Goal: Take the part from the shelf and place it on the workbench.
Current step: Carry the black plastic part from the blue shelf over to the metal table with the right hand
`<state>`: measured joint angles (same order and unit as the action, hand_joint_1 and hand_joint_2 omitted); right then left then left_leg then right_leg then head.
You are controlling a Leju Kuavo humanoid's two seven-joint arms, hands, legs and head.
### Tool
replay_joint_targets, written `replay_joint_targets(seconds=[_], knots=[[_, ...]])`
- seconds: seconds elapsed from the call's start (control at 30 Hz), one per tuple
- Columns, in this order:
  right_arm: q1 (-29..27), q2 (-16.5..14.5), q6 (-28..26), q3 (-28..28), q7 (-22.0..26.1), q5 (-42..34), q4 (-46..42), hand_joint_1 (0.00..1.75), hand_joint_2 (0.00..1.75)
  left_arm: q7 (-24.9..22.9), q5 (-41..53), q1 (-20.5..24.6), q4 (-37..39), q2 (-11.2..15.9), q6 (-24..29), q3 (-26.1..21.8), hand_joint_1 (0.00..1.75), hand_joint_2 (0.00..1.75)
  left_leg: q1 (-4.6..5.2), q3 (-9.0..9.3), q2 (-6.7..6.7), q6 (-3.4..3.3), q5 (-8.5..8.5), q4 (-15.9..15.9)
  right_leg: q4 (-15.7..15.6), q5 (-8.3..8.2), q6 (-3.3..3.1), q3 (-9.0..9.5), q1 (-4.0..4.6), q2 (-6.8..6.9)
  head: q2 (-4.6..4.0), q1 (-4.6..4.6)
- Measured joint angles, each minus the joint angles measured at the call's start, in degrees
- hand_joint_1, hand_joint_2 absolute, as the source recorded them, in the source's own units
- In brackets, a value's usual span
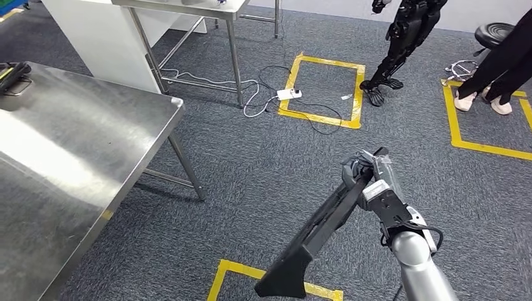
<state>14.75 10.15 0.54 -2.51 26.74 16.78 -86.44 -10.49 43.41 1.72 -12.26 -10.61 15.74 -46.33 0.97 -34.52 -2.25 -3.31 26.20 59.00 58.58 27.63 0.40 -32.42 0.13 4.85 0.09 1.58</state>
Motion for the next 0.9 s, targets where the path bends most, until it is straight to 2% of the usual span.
replay_joint_targets(seconds=[0.03,0.1,0.17,0.2,0.23,0.27,0.3,0.37,0.4,0.47,0.5,0.53,0.57,0.63,0.67,0.7,0.73,0.77,0.8,0.87,0.9], knots=[[0.07,0.06,0.02,-0.10,-0.20,0.03,-0.25,1.75,1.75,-0.10,0.03,0.00,0.00,0.01,0.00,-0.04,0.00,0.00,-0.13,0.26,0.38,-0.16,-0.29,-0.43,0.21,0.17,0.21,-0.10,-0.01,-0.22,0.00,-0.02],[0.30,0.29,0.05,-0.59,-0.58,-0.03,-0.84,1.75,1.75,-0.34,0.12,0.03,0.00,0.03,-0.03,-0.15,0.00,0.00,-0.49,0.83,1.42,-0.71,-1.03,-1.43,3.02,1.71,0.47,-1.24,-0.11,-1.99,0.00,-0.12],[0.40,0.68,0.05,-1.44,-0.89,-0.23,-1.03,1.75,1.75,-0.56,0.28,0.06,0.00,-0.03,-0.26,-0.26,0.00,0.00,-0.62,0.94,2.40,-0.95,-1.28,-1.70,9.83,4.62,0.32,-4.43,-0.50,-4.02,0.01,-0.30],[0.37,0.85,0.06,-1.86,-1.12,-0.29,-1.07,1.75,1.75,-0.67,0.38,0.07,0.00,-0.06,-0.42,-0.31,0.00,0.00,-0.63,0.91,2.98,-0.96,-1.29,-1.69,13.32,5.80,0.45,-6.18,-0.68,-4.35,0.01,-0.40],[0.27,0.99,0.06,-2.26,-1.36,-0.32,-1.18,1.75,1.75,-0.76,0.51,0.06,0.00,-0.09,-0.59,-0.34,0.00,0.00,-0.66,0.91,3.58,-0.95,-1.29,-1.67,15.41,6.28,0.80,-7.30,-0.87,-4.47,0.01,-0.42],[0.14,1.07,0.06,-2.67,-1.62,-0.33,-1.43,1.75,1.75,-0.83,0.68,0.06,0.00,-0.12,-0.77,-0.36,0.00,0.00,-0.72,0.94,4.19,-0.90,-1.29,-1.61,15.22,5.76,1.38,-7.33,-1.09,-4.52,0.00,-0.42],[0.01,1.16,0.05,-3.14,-1.90,-0.33,-1.82,1.75,1.75,-0.88,0.85,0.06,0.00,-0.13,-0.97,-0.36,0.00,0.00,-0.83,0.96,4.84,-0.78,-1.23,-1.47,12.82,4.40,2.15,-6.28,-1.38,-4.62,0.00,-0.42],[-0.14,1.30,0.06,-4.34,-2.50,-0.26,-2.75,1.75,1.75,-0.97,1.16,0.06,0.00,-0.06,-1.47,-0.37,0.00,0.00,-0.96,0.77,5.99,-0.21,-0.89,-0.80,5.00,1.20,3.47,-2.65,-2.01,-5.70,0.00,-0.48],[-0.17,1.39,0.15,-5.05,-2.88,-0.21,-3.18,1.75,1.75,-1.04,1.26,0.06,0.00,-0.02,-1.70,-0.37,0.00,0.00,-0.94,0.51,6.48,0.18,-0.69,-0.39,2.22,0.27,3.58,-1.31,-2.12,-6.26,0.00,-0.51],[0.12,1.62,0.86,-6.41,-3.77,-0.14,-3.58,1.75,1.75,-1.26,1.53,0.00,0.00,0.06,-2.01,-0.41,0.00,0.00,-0.87,-0.11,7.23,0.86,-0.58,0.10,0.59,-0.07,2.91,-0.53,-1.95,-6.74,0.00,-0.55],[0.60,1.81,1.42,-7.00,-4.22,-0.13,-3.57,1.75,1.75,-1.42,1.67,-0.05,0.00,0.06,-2.09,-0.45,0.00,0.00,-0.97,-0.32,7.50,1.08,-0.66,0.12,0.59,-0.21,2.46,-0.51,-1.90,-6.40,0.00,-0.51],[1.39,2.00,1.99,-7.43,-4.56,-0.13,-3.38,1.75,1.75,-1.56,1.79,-0.10,0.00,0.08,-2.15,-0.51,0.00,0.00,-1.10,-0.47,7.40,1.30,-0.58,0.27,0.56,-0.33,2.11,-0.52,-1.98,-6.10,0.00,-0.51],[2.38,2.25,2.47,-7.81,-4.84,-0.13,-3.10,1.75,1.75,-1.68,1.91,-0.11,0.00,0.09,-2.20,-0.57,0.00,0.00,-1.17,-0.83,6.66,1.53,-0.03,1.01,0.50,-0.41,1.71,-0.50,-2.03,-5.78,0.00,-0.44],[4.17,2.83,3.04,-8.62,-5.07,-0.16,-2.49,1.75,1.75,-1.81,2.13,0.02,0.00,0.08,-2.37,-0.66,0.00,0.00,-1.27,-2.95,4.44,2.00,2.76,5.57,0.38,-0.44,0.89,-0.45,-2.01,-5.02,0.00,-0.09],[4.80,3.19,3.18,-9.05,-5.09,-0.19,-2.10,1.75,1.75,-1.85,2.21,0.10,0.00,0.06,-2.49,-0.68,0.00,0.00,-1.30,-4.82,3.50,2.18,4.67,9.36,0.38,-0.37,0.59,-0.44,-1.83,-4.55,0.00,0.09],[5.21,3.50,3.24,-9.49,-5.08,-0.24,-1.70,1.75,1.75,-1.87,2.26,0.16,0.00,0.04,-2.63,-0.70,0.00,0.00,-1.38,-6.73,3.11,2.29,6.21,13.13,0.39,-0.31,0.43,-0.45,-1.65,-4.04,0.00,0.19],[5.45,3.80,3.24,-9.89,-5.04,-0.32,-1.32,1.75,1.75,-1.88,2.31,0.18,0.00,0.03,-2.78,-0.73,0.00,0.00,-1.43,-8.13,2.97,2.31,6.94,15.79,0.39,-0.25,0.35,-0.43,-1.49,-3.48,0.00,0.18],[5.58,4.08,3.24,-10.28,-4.98,-0.45,-0.97,1.75,1.75,-1.89,2.34,0.18,0.00,0.02,-2.91,-0.75,0.00,0.00,-1.45,-8.58,2.90,2.23,6.61,16.48,0.40,-0.19,0.28,-0.40,-1.36,-2.94,0.00,0.20],[5.64,4.31,3.23,-10.67,-4.89,-0.58,-0.71,1.75,1.75,-1.89,2.38,0.18,0.00,0.01,-3.01,-0.78,0.00,0.00,-1.44,-7.85,2.76,2.06,5.25,14.88,0.40,-0.14,0.23,-0.34,-1.25,-2.45,0.00,0.20],[5.85,4.82,3.21,-11.50,-4.69,-0.86,-0.39,1.75,1.75,-1.88,2.42,0.21,0.00,0.03,-3.13,-0.87,0.00,0.00,-1.16,-3.97,1.48,1.37,1.62,7.21,0.40,0.00,0.19,-0.18,-1.03,-1.59,0.00,0.18],[6.05,5.09,3.20,-11.89,-4.61,-0.96,-0.29,1.75,1.75,-1.88,2.44,0.27,0.00,0.04,-3.16,-0.92,0.00,0.00,-0.91,-2.27,0.74,1.02,0.44,3.83,0.39,0.09,0.26,-0.16,-0.83,-1.24,0.00,0.14]])
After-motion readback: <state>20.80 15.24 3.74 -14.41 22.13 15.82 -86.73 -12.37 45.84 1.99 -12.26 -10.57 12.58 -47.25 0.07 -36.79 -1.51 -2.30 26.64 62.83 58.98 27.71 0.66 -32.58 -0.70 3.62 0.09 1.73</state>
